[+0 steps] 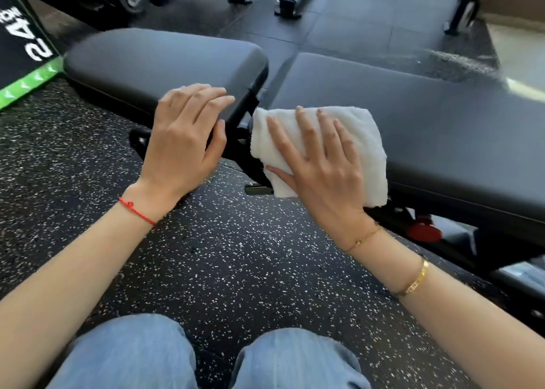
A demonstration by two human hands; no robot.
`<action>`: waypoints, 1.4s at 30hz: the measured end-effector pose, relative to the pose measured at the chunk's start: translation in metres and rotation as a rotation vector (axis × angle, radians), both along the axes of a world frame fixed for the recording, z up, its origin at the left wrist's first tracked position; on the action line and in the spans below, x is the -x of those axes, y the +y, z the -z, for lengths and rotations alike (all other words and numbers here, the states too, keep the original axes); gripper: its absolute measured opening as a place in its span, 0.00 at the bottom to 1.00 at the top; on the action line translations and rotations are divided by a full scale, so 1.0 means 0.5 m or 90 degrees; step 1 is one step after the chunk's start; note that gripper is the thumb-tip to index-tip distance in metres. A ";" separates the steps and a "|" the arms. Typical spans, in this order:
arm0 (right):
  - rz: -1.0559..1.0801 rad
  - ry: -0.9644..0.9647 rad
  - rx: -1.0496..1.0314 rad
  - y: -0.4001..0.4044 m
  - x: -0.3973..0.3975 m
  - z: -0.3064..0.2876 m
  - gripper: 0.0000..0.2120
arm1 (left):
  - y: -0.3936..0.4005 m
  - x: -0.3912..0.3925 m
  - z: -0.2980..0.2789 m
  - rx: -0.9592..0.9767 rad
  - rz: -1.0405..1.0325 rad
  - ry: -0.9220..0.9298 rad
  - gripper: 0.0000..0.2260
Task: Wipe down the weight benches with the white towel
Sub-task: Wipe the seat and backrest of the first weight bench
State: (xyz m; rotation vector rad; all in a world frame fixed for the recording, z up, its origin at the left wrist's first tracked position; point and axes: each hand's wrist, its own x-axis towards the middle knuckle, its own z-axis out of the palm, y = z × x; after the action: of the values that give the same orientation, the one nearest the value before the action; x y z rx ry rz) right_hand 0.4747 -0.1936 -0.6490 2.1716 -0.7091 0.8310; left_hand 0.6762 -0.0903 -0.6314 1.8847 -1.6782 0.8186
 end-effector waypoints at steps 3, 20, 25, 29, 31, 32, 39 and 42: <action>-0.001 -0.021 -0.012 0.017 -0.069 0.001 0.25 | 0.022 -0.060 0.006 0.011 -0.012 -0.008 0.15; -0.002 0.119 -0.135 0.108 -0.401 -0.028 0.28 | 0.047 -0.397 0.021 0.004 0.016 0.103 0.17; -0.027 0.122 -0.182 0.111 -0.356 -0.028 0.29 | 0.044 -0.441 0.030 0.006 0.044 0.124 0.17; -0.028 0.105 -0.196 0.117 -0.366 -0.034 0.28 | 0.053 -0.472 0.030 0.003 0.056 0.143 0.16; 0.006 0.128 -0.176 0.123 -0.415 -0.039 0.28 | 0.058 -0.482 0.030 -0.006 0.081 0.140 0.16; 0.021 0.146 -0.170 0.128 -0.443 -0.041 0.29 | 0.060 -0.485 0.030 -0.009 0.089 0.138 0.16; 0.090 0.211 -0.145 0.151 -0.538 -0.034 0.31 | 0.074 -0.511 0.031 0.012 0.089 0.183 0.15; 0.087 0.154 -0.065 0.147 -0.465 -0.017 0.30 | 0.074 -0.513 0.033 0.014 0.101 0.186 0.15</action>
State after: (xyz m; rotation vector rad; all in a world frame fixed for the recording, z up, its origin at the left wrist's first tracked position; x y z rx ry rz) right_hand 0.7074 -0.1203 -0.6405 2.2365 -0.7795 0.4617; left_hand 0.9329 -0.0535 -0.6479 1.7342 -1.6029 0.4714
